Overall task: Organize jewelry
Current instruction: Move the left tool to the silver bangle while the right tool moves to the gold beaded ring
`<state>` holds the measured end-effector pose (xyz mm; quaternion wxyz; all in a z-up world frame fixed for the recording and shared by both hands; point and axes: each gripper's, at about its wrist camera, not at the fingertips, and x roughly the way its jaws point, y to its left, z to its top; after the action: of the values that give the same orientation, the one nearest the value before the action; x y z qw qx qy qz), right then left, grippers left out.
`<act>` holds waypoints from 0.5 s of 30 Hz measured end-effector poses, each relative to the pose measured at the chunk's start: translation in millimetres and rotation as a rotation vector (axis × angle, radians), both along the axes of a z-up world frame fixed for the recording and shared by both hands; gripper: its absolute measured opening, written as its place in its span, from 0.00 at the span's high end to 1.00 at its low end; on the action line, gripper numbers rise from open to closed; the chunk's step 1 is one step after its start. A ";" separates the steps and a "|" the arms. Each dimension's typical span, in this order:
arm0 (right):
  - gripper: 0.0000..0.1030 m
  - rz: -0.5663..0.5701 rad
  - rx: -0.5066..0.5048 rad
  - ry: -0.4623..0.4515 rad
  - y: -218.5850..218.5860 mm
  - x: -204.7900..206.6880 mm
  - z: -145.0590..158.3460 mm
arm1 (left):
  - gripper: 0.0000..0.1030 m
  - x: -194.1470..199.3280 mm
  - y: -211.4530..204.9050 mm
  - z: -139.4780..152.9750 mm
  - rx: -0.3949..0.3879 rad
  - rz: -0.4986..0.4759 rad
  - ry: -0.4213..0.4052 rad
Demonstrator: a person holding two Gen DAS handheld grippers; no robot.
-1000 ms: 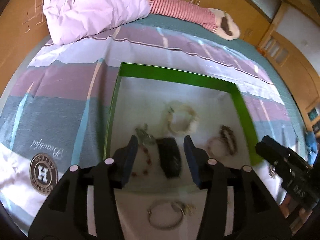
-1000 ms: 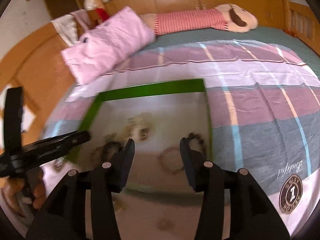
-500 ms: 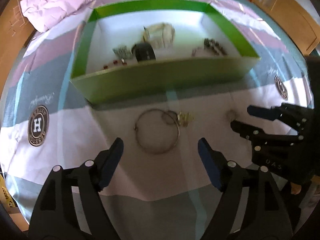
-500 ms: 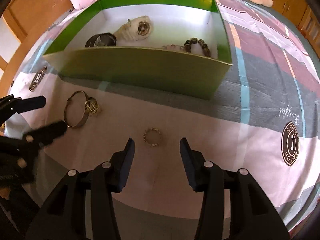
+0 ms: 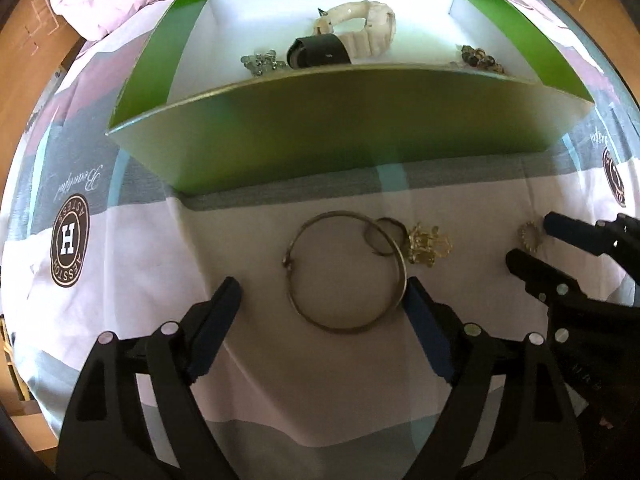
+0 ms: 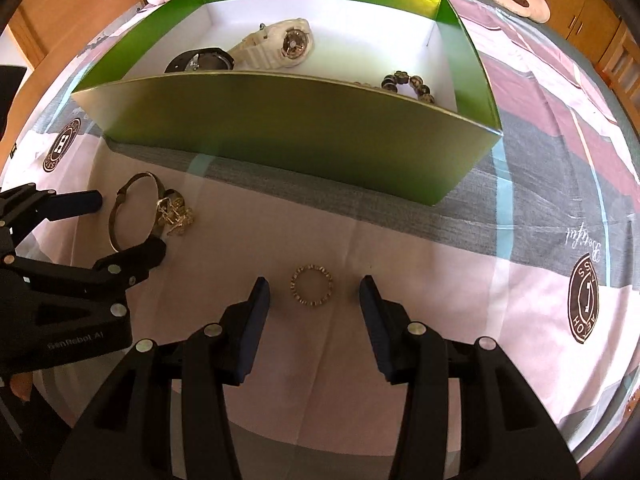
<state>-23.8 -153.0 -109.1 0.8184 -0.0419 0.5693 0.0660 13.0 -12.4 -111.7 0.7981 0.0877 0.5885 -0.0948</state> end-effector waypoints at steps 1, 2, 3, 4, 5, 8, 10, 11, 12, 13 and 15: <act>0.54 0.000 -0.002 -0.003 0.4 0.3 -0.3 | 0.18 2.7 0.6 -0.8 -0.001 0.004 0.003; 0.54 -0.001 -0.004 -0.006 1.4 -0.2 -0.7 | 0.18 3.2 1.0 -1.2 -0.002 0.006 0.003; 0.54 -0.001 -0.006 -0.012 3.0 -1.8 -0.9 | 0.19 3.7 1.2 -1.2 -0.002 0.008 0.002; 0.54 -0.002 -0.004 -0.016 1.0 -1.9 -0.2 | 0.21 3.7 1.5 -0.8 -0.004 0.011 -0.001; 0.55 -0.005 -0.001 -0.020 0.6 -3.3 1.4 | 0.28 3.7 1.8 0.1 -0.007 0.011 -0.004; 0.75 -0.007 0.011 -0.034 0.8 -2.7 2.9 | 0.41 6.2 3.7 5.6 -0.018 0.019 -0.011; 0.78 -0.007 0.016 -0.035 2.2 3.5 3.5 | 0.41 7.5 6.6 5.4 -0.020 0.034 -0.008; 0.78 -0.009 0.018 -0.036 2.1 4.0 3.5 | 0.41 7.7 7.1 4.7 -0.018 0.038 -0.009; 0.78 -0.011 0.017 -0.037 2.3 4.1 3.8 | 0.41 7.7 8.1 5.0 -0.017 0.040 -0.010; 0.79 -0.012 0.017 -0.039 2.4 4.5 4.2 | 0.41 7.9 9.6 5.2 -0.015 0.041 -0.012; 0.79 -0.018 0.025 -0.046 2.0 5.4 5.7 | 0.41 6.9 9.4 6.8 -0.006 0.046 -0.020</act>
<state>-18.4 -151.0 -103.4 0.8322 -0.0282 0.5500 0.0649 19.9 -3.0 -104.9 0.8061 0.0727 0.5822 -0.0775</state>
